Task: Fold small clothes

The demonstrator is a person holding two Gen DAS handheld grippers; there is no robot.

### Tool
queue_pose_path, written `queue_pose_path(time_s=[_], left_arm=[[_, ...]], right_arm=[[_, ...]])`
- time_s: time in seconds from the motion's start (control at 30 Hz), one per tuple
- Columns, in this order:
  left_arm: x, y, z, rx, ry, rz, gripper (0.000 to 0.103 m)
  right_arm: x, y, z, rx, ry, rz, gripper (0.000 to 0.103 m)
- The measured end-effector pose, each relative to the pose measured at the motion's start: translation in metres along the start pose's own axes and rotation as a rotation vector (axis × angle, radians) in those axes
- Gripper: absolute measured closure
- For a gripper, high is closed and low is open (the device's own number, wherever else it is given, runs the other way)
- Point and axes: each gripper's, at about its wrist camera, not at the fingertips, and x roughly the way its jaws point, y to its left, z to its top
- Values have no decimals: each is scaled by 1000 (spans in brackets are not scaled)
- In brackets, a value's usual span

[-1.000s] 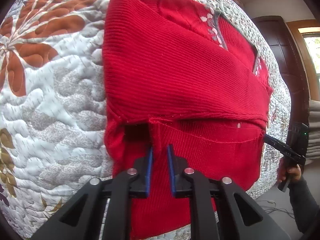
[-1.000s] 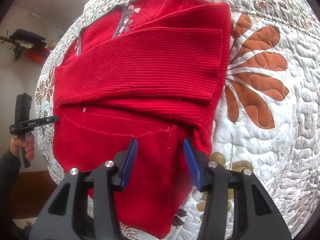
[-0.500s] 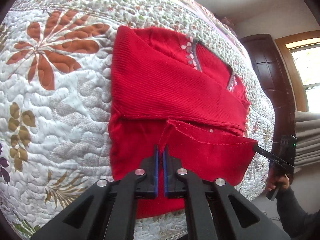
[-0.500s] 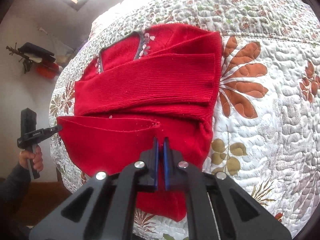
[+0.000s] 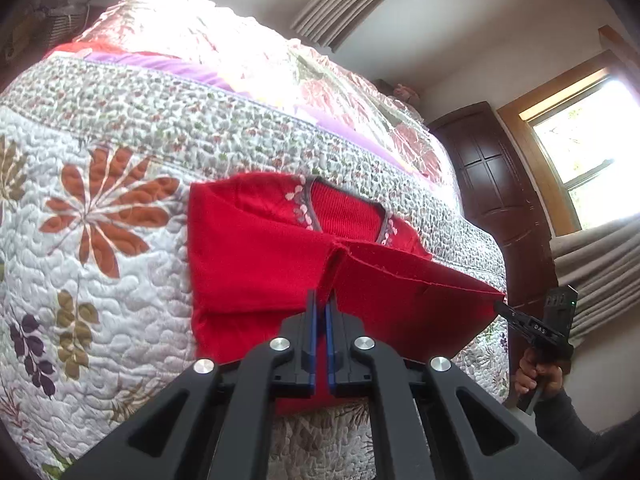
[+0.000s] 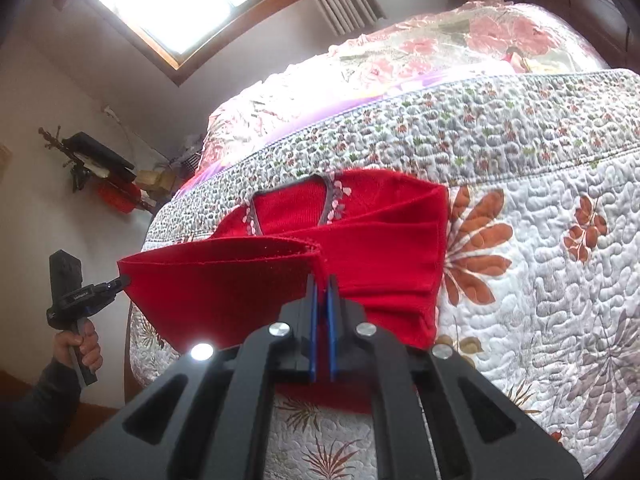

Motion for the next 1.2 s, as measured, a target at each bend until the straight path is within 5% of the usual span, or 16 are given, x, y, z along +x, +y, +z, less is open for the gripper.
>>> queue_pose_path(time_s=[0.37,1.2], left_arm=[[35,-4,62,31,-11,-28,100],[163,73,133,-91,164,41,100]], right_arm=[[21,-12,57,26,-38,-2,100],[141,-66,121,78,106,-53,100]])
